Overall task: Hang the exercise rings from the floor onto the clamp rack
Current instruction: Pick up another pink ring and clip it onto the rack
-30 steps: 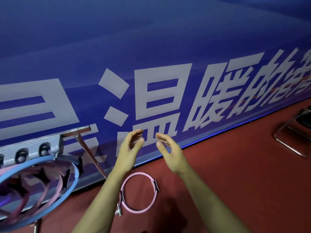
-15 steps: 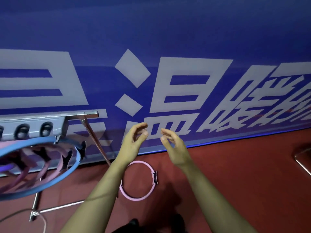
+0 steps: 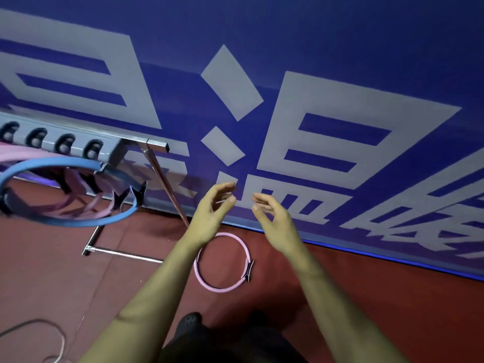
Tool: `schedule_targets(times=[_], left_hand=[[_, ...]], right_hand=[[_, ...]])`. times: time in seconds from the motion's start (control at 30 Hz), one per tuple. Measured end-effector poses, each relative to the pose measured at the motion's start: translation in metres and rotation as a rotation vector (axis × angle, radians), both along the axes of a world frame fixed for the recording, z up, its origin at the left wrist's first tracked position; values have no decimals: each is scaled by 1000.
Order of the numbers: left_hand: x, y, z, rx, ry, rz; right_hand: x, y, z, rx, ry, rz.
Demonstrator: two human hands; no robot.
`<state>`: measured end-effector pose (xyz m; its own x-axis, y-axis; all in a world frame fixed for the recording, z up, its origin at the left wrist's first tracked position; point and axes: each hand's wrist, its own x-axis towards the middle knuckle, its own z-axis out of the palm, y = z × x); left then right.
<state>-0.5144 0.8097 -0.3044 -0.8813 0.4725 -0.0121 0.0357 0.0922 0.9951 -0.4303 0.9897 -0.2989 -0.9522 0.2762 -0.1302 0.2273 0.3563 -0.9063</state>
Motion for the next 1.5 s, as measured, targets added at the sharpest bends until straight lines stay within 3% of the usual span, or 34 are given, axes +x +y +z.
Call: schedule_targets(times=[0.27, 0.43, 0.67, 0.83, 1.0, 1.23, 1.5], left_hand=[[-5, 26, -49, -102, -29, 123], [-19, 25, -114, -109, -58, 177], [-53, 9, -277, -78, -51, 285], [-70, 6, -405, -87, -19, 252], [-90, -9, -494, -98, 41, 222], [-103, -37, -543, -110, 161, 239], [-82, -42, -570, -100, 172, 251]], right_hand=[[-31, 39, -64, 138, -76, 256], [-59, 43, -138, 130, -131, 312], [-94, 26, -334, 145, -154, 365], [-113, 3, -482, 155, -191, 408], [-121, -24, -606, 187, -272, 475], [-104, -73, -761, 162, -468, 564], [-36, -92, -848, 262, -725, 642]])
